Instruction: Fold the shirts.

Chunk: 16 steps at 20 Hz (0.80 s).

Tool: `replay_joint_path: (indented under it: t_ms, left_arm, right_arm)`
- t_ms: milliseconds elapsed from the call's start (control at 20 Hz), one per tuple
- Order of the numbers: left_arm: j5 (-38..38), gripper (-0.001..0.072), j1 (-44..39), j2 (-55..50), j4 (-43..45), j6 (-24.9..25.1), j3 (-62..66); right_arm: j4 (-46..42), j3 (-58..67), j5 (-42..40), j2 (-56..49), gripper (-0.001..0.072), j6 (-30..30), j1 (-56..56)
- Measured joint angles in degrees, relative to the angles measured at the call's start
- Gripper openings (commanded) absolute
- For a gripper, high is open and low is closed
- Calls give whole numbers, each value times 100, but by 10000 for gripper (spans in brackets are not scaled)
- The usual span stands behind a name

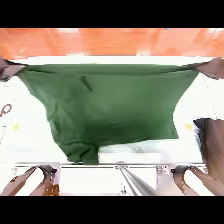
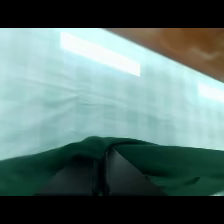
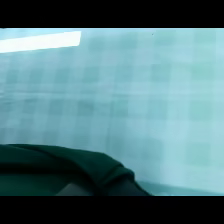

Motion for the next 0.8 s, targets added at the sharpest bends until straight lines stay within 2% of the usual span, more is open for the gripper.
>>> replay_joint_path:
  t_ms: [200, 400, 550, 800]
  left_arm:
    - [1198, 18, -737, -1668, -118, 127, 326]
    - [2083, 18, -1261, -3034, -153, 136, 1025]
    - [2299, 18, -1475, -3814, -170, -2, 1510]
    - [2190, 18, -1567, -4413, -136, -249, 1840]
  right_arm:
    - [896, 243, -820, -1705, 28, -553, 35]
    - [1259, 1117, -1113, -3268, 28, -579, 162]
    - [1351, 1779, -1182, -4089, 28, -330, 254]
    - [1342, 2264, -1143, -4684, 28, -144, 332]
